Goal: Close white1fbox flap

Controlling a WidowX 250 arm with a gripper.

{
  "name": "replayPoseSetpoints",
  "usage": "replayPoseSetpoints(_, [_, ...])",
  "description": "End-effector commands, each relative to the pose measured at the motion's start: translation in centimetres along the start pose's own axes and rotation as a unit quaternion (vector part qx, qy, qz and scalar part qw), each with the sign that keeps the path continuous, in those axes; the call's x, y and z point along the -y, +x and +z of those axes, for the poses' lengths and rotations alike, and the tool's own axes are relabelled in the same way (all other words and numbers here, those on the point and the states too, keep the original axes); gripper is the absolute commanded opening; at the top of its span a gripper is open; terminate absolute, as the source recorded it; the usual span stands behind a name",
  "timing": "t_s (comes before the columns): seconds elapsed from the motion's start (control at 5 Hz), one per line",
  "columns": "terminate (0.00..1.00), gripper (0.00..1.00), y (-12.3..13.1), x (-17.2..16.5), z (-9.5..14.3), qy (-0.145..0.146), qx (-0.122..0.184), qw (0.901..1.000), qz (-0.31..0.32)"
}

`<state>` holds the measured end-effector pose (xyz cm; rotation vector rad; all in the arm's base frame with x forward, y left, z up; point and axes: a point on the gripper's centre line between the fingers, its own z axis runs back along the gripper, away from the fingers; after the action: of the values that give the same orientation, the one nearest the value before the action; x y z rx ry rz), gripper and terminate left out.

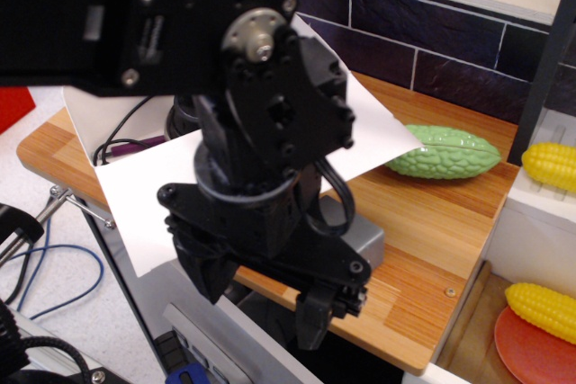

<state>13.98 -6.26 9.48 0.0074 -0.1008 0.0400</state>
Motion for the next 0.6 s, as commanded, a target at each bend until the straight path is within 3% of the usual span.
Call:
replayPoseSetpoints(0.0, [0.0,1.0,0.0,0.0,0.0,0.0,0.0,1.0,0.0])
replayPoseSetpoints(0.2, [0.0,1.0,0.2,-0.1,-0.4,0.065,0.029,0.9945,0.077])
replayPoseSetpoints(0.4, [0.0,1.0,0.6,-0.9,-1.0,0.068,0.04,0.9845,0.156])
